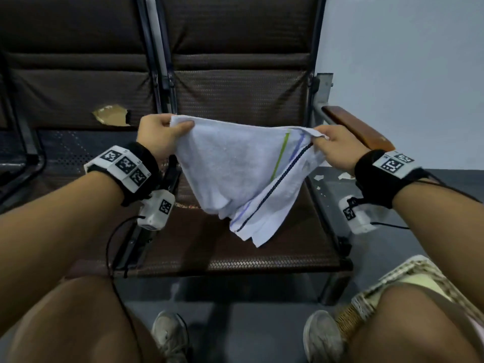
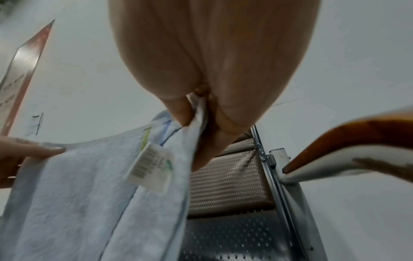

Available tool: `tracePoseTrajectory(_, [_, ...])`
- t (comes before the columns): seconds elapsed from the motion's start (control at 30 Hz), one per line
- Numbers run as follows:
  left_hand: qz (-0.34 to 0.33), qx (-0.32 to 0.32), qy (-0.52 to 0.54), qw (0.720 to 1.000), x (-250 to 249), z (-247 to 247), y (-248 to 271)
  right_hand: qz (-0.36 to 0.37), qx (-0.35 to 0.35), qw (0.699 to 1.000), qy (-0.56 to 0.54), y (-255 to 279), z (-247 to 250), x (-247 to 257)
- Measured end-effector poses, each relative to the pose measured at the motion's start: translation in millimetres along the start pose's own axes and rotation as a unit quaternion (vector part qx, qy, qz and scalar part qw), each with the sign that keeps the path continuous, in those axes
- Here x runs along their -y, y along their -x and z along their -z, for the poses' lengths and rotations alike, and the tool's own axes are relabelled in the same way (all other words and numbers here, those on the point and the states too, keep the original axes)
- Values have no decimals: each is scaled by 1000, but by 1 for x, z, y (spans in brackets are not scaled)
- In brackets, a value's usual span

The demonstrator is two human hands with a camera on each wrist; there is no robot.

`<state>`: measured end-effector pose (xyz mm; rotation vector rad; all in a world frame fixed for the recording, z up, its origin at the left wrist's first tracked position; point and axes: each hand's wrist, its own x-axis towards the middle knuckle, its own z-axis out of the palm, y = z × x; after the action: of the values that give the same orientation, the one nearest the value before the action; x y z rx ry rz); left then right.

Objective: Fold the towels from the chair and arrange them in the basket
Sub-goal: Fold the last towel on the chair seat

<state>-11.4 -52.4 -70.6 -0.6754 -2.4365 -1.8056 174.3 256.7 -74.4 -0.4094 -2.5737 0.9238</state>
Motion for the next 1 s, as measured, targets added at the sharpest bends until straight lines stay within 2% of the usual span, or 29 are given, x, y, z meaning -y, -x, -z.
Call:
tracePoseTrajectory(0.07, [1, -10, 1, 1000, -13, 3, -4, -28, -37, 999, -23, -4, 8, 13])
tracePoseTrajectory(0.1, [1, -19, 1, 1000, -19, 4, -7, -34, -52, 998, 0, -6, 12, 19])
tracePoseTrajectory(0.17, [-5, -40, -7, 999, -28, 5, -11, -38, -51, 997, 43, -9, 19, 29])
tracePoseTrajectory(0.23, [-8, -59, -16, 998, -33, 5, -15, -43, -40, 998, 29, -11, 25, 36])
tracePoseTrajectory(0.33, [21, -75, 6, 997, -38, 3, -21, -105, -55, 989, -90, -11, 31, 42])
tracePoseTrajectory(0.4, [45, -79, 56, 994, -45, -4, -22, -136, -59, 967, -208, -8, 32, 49])
tracePoseTrajectory(0.47, [69, -88, 134, 985, -54, -17, -18, -146, -57, 952, -263, -8, 31, 55])
tracePoseTrajectory(0.53, [90, -59, 201, 974, -68, -36, -7, -149, -34, 939, -309, -6, 27, 66])
tracePoseTrajectory(0.6, [87, 6, 230, 969, -81, -56, 9, -142, -5, 928, -344, -5, 20, 81])
tracePoseTrajectory(0.73, [38, 121, 200, 972, -98, -87, 42, -131, 51, 924, -355, 2, 5, 110])
tracePoseTrajectory(0.83, [27, 150, 192, 969, -105, -94, 51, -137, 85, 924, -348, 6, 1, 116])
tracePoseTrajectory(0.93, [84, 182, 234, 951, -102, -89, 46, -149, 63, 923, -350, 7, -1, 110])
tracePoseTrajectory(1.0, [110, 154, 234, 953, -93, -83, 39, -151, 60, 925, -342, 7, -3, 107])
